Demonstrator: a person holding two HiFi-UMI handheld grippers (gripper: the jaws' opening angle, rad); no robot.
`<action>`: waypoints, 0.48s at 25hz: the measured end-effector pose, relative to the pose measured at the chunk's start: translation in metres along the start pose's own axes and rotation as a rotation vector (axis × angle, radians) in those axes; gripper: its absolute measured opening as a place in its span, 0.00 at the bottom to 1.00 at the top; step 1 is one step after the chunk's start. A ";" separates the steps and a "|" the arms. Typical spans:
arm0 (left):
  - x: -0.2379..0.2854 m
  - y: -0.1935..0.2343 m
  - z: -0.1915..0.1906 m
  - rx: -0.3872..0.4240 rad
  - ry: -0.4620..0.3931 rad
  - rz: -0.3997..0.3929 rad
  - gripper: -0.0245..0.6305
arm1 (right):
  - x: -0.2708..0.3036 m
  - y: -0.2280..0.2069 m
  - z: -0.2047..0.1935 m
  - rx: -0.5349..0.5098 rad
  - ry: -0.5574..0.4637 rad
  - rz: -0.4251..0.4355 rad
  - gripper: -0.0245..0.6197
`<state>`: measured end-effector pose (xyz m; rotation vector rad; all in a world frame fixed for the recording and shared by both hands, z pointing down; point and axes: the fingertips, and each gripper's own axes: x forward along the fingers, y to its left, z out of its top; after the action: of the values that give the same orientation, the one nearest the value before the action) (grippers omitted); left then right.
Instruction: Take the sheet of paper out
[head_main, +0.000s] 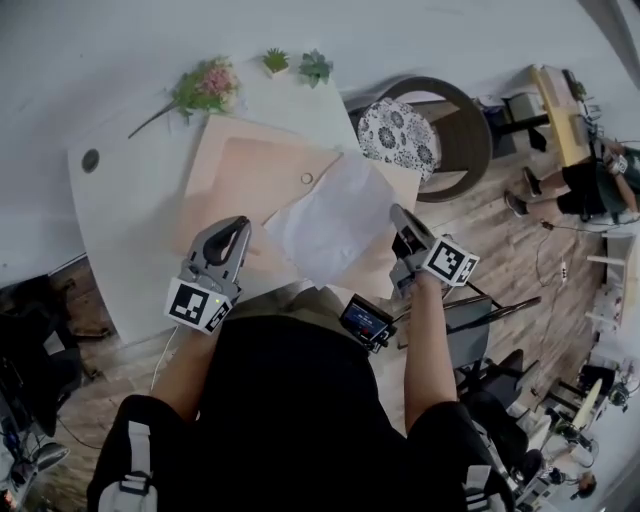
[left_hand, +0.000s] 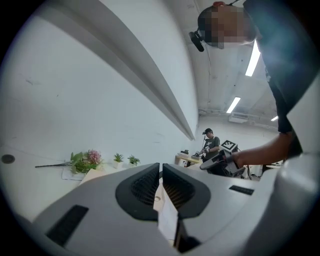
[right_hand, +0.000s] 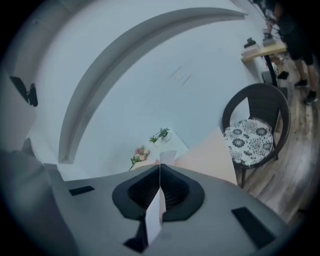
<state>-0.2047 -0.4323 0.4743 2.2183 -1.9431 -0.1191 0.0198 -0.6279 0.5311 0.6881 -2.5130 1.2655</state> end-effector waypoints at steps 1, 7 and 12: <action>-0.001 -0.002 0.002 0.007 -0.001 0.006 0.04 | -0.006 0.007 0.002 -0.036 -0.012 0.017 0.06; -0.017 -0.029 0.018 0.053 -0.025 0.044 0.04 | -0.057 0.053 0.016 -0.328 -0.113 0.039 0.05; -0.038 -0.077 0.027 0.090 -0.063 0.078 0.04 | -0.117 0.092 0.013 -0.516 -0.282 0.065 0.05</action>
<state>-0.1400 -0.3872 0.4305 2.2162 -2.1046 -0.0931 0.0732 -0.5565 0.4115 0.6946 -2.9304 0.5110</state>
